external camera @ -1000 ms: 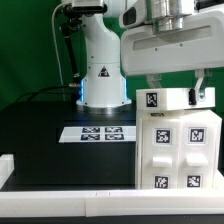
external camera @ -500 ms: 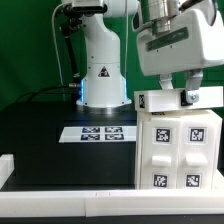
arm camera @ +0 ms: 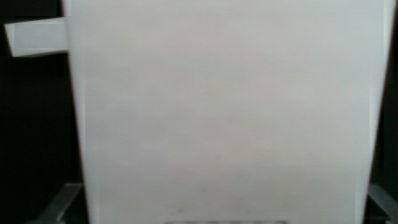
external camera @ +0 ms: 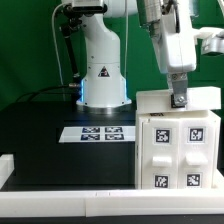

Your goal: Assemble cabinet

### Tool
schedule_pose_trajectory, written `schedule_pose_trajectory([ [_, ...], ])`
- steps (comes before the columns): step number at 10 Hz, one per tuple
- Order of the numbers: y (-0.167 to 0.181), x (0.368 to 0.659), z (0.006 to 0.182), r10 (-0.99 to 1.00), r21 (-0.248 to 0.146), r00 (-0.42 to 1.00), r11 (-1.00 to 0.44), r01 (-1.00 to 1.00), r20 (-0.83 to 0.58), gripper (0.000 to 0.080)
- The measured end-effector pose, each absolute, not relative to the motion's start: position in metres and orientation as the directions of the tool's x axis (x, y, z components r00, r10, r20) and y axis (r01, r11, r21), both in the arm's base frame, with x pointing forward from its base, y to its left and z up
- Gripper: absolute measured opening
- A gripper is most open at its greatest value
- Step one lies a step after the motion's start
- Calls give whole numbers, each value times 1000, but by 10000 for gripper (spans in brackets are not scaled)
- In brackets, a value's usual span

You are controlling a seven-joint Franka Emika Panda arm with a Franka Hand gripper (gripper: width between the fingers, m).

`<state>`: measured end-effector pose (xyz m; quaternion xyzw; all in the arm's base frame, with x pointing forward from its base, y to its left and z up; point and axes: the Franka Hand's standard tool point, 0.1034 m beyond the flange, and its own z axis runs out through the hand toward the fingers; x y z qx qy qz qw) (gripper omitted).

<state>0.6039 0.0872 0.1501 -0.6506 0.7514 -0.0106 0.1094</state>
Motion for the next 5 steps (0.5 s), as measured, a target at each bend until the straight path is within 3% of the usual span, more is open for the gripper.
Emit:
schedule_pose_trajectory([
  [2, 88, 604, 150, -982, -160, -115, 139, -977, -149, 544],
  [3, 88, 604, 151, -983, -163, -107, 131, -978, -149, 728],
  [4, 90, 605, 158, -983, -173, -96, 123, -977, -159, 728],
  [5, 91, 607, 166, -982, -186, -88, 119, -975, -166, 785],
])
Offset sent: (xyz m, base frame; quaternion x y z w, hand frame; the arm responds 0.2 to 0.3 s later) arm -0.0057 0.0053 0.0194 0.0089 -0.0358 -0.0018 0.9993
